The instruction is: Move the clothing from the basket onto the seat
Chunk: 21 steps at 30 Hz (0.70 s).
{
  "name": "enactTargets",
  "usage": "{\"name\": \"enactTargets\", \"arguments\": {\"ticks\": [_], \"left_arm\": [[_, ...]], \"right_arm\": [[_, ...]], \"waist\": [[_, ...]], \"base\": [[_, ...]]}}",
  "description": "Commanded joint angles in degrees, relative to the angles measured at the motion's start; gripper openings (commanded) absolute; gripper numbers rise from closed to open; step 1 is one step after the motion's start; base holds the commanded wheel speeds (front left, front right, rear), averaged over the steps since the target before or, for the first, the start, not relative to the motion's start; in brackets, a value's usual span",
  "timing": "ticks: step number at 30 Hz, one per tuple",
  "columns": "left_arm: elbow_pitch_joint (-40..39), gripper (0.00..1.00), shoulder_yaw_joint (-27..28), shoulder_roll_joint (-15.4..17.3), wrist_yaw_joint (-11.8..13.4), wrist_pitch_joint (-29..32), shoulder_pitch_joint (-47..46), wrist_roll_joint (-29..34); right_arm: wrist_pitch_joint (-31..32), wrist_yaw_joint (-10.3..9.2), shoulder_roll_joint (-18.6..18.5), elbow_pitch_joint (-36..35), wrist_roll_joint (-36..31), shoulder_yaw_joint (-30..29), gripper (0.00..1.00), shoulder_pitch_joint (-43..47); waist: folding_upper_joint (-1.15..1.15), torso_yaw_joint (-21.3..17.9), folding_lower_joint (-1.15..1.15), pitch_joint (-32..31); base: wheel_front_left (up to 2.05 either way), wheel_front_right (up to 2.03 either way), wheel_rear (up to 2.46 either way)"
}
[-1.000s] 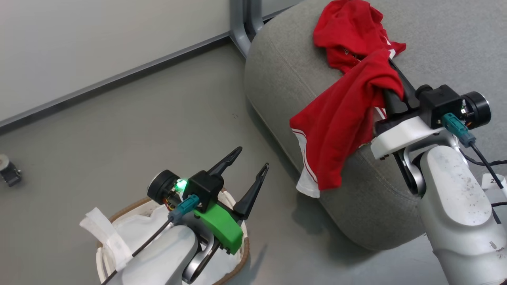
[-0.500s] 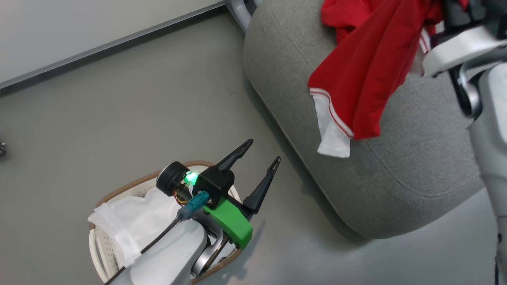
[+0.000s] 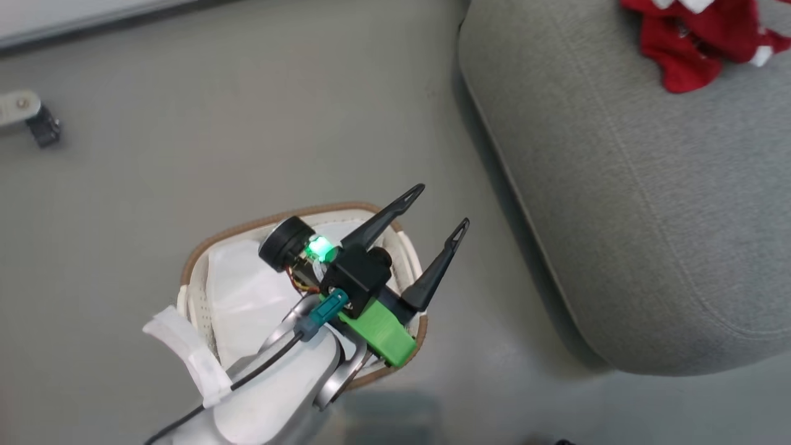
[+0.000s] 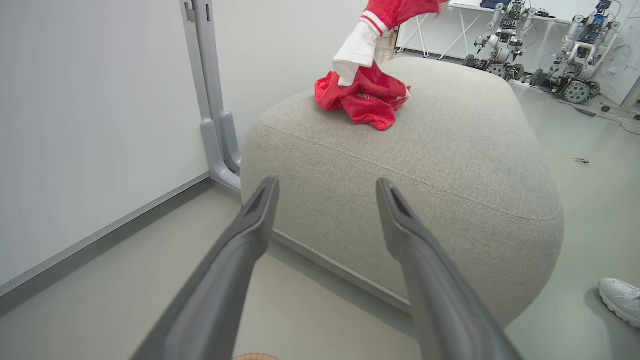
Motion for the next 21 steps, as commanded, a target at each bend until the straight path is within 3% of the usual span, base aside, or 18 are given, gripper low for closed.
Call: {"name": "enactTargets", "arguments": {"ticks": [1,4,11,13,20,21], "left_arm": [[-0.51,1.00,0.19,0.57,-0.26,-0.18,-1.69,1.14],[-0.96,1.00,-0.30,0.49,-0.60,-0.17,-3.14,2.14],[-1.45,1.00,-1.05,0.95,-0.94,0.60,-5.91,3.62],[-1.41,1.00,-1.09,1.10,-0.95,0.52,-6.01,3.62],[-0.96,1.00,-1.62,1.43,-1.28,0.54,-5.57,3.02],[-0.91,1.00,-1.59,1.40,-1.21,0.53,-5.57,2.98]], "right_arm": [[0.14,-0.08,-0.57,1.65,-0.45,-1.32,0.00,-0.41],[-0.76,-0.08,-0.56,5.04,-0.48,-3.87,0.00,0.82],[-6.79,-0.08,5.65,14.81,-1.88,-10.62,0.00,5.85],[-8.74,-0.08,8.50,17.40,-2.45,-11.09,0.00,7.53],[-13.59,-0.08,13.44,24.74,-4.96,-11.57,0.00,9.80],[-13.93,-0.08,13.87,25.29,-4.98,-11.33,0.05,9.79]], "waist": [[0.00,4.74,0.00,6.79],[0.00,5.83,0.00,9.95],[0.00,6.76,0.00,15.08],[0.00,6.58,0.00,15.51],[0.00,5.30,0.00,15.08],[0.00,5.13,0.00,14.87]], "base": [[0.00,0.00,0.00],[0.00,0.00,0.00],[0.00,0.00,0.00],[0.00,0.00,0.00],[0.00,0.00,0.00],[0.00,0.00,0.00]]}}
